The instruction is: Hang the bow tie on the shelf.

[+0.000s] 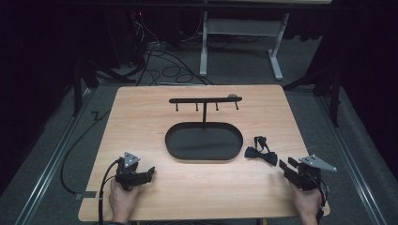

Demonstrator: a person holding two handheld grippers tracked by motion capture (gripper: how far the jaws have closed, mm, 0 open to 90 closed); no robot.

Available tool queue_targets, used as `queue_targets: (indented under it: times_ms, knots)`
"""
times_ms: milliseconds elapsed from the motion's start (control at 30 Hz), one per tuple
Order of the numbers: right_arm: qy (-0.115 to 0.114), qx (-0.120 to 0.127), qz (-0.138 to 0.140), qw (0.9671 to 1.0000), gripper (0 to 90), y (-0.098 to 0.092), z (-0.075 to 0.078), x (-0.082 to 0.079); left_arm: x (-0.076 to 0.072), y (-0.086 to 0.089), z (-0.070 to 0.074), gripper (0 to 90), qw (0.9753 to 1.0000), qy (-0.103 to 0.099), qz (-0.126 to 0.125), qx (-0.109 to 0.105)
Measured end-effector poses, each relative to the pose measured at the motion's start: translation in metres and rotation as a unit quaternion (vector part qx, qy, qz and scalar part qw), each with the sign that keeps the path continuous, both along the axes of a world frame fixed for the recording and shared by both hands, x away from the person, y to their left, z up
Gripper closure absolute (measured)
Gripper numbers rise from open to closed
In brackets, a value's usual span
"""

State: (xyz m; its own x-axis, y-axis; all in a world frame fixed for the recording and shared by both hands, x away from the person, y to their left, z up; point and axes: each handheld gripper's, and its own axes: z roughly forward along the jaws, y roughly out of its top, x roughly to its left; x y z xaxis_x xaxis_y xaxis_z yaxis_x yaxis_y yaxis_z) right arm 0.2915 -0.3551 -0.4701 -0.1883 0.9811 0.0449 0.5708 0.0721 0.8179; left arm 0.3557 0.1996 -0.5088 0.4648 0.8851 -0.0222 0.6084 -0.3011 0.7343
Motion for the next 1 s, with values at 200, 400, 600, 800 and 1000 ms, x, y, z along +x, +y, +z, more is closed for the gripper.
queue_targets:
  times_ms: [200, 400, 600, 800, 1000]
  knots:
    - [-0.007, 0.008, 0.012, 0.9999, 59.9, 0.007, 0.006, 0.008, 0.000, 0.000, 0.000, 18.6, 1.0000, 0.000, 0.000, 0.000]
    - [-0.011, 0.005, 0.030, 0.9995, 59.7, 0.020, 0.013, 0.025, 0.000, 0.000, 0.000, 18.6, 1.0000, 0.000, 0.000, 0.000]
    - [-0.003, 0.007, 0.039, 0.9992, 59.8, 0.029, 0.014, 0.044, 0.000, 0.000, 0.000, 18.6, 1.0000, 0.000, 0.001, 0.000]
    - [0.012, 0.010, 0.042, 0.9990, 62.7, 0.033, 0.009, 0.061, 0.000, 0.000, 0.000, 18.6, 1.0000, -0.001, 0.001, -0.001]
    - [0.024, 0.011, 0.042, 0.9988, 70.3, 0.032, 0.004, 0.068, 0.000, 0.000, 0.000, 18.6, 1.0000, 0.000, 0.001, -0.001]
